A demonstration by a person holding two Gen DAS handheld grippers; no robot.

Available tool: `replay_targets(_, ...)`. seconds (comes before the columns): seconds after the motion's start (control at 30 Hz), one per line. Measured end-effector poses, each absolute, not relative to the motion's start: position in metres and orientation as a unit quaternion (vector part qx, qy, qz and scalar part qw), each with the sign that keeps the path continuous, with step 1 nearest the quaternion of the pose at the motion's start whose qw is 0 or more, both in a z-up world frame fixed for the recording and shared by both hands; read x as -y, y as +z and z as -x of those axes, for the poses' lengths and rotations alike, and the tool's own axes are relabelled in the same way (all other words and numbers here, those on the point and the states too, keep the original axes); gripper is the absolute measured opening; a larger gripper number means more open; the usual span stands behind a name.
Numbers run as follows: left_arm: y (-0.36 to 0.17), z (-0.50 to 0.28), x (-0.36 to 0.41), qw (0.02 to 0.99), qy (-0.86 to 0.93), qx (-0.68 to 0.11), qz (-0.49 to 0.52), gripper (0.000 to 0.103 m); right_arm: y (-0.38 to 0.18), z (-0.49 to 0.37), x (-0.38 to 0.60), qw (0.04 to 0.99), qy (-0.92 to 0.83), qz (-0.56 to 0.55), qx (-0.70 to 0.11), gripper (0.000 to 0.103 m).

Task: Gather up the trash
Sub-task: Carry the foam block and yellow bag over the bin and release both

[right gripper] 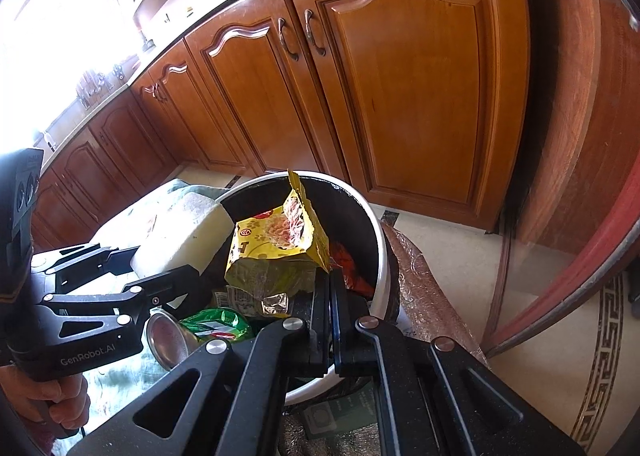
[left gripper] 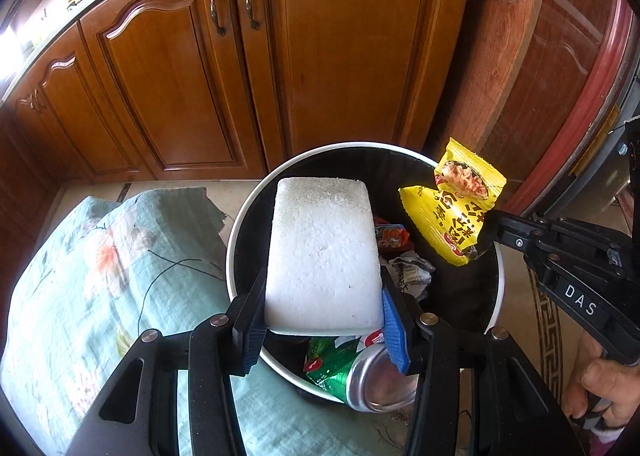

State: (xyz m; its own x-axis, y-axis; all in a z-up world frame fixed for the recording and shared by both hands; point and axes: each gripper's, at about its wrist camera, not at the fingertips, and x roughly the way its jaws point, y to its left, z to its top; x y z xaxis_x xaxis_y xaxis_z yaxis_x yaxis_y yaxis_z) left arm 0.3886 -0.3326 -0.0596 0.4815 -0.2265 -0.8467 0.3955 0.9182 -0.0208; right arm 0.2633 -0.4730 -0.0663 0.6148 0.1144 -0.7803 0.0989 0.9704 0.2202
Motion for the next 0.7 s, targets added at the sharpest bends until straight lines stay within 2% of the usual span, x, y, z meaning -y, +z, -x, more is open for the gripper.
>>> replay_targets(0.37,-0.060,-0.390,0.339,0.851,-0.189,-0.482,-0.090,0.051,-0.067,-0.267,0.474,0.890,0.001,-0.125,-0.438,0.006)
replay_targets(0.47,-0.056,-0.388,0.339,0.853,-0.186,-0.479,-0.091,0.065,-0.066,-0.266,0.474,0.891,0.001,-0.127,-0.436,0.008)
replay_targets(0.5,-0.054,-0.387,0.339,0.854,-0.184,-0.477,-0.092,0.069,-0.066,-0.266,0.475,0.891,0.002,-0.131,-0.435,0.012)
replay_targets(0.6,-0.051,-0.385,0.335,0.856,-0.183,-0.474,-0.091,0.070,-0.066,-0.265,0.476,0.892,0.006,-0.136,-0.431,0.029)
replay_targets(0.7,-0.048,-0.382,0.332,0.858,-0.180,-0.472,-0.090,0.071,-0.065,-0.264,0.475,0.892,0.010,-0.140,-0.429,0.034)
